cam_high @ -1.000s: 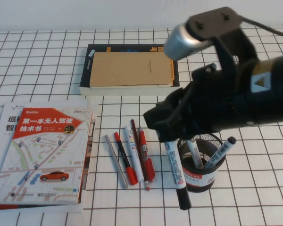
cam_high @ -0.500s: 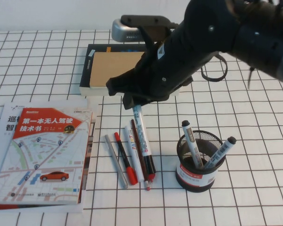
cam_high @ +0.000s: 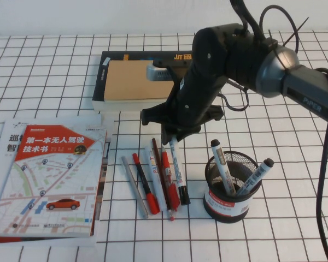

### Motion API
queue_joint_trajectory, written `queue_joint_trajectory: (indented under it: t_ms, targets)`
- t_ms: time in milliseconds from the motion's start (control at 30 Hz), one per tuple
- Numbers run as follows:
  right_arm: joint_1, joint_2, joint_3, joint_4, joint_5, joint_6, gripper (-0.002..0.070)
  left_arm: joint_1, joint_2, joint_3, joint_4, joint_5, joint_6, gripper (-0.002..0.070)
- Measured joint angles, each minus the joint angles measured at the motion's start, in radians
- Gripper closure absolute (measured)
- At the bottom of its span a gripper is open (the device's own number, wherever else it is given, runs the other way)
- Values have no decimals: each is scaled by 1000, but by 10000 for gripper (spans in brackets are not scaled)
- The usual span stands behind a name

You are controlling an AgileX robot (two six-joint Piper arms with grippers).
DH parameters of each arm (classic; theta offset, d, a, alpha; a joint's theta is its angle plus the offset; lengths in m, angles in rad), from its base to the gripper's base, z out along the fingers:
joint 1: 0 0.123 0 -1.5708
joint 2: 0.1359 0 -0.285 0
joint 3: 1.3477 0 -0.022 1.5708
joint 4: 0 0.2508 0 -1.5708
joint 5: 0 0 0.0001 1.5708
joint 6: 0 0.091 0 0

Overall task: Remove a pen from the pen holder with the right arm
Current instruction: 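Take a marker out of the pen holder and lay it on the table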

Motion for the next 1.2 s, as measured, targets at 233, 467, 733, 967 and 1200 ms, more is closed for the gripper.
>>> queue_joint_trajectory:
  t_ms: [233,467,733,967,1200]
  targets:
    - [-5,60,-6,4,-6,-15,560,0,0,0,0,0,0,679]
    - [-7,89,-8,10,-24,-19,560,0,0,0,0,0,0,679]
    - [-11,98,-8,12,-28,-19,381,0,0,0,0,0,0,679]
    - [-12,68,-8,7,-30,-19,344,0,0,0,0,0,0,679]
    - [15,-152,21,-53,-39,-19,419,0,0,0,0,0,0,679]
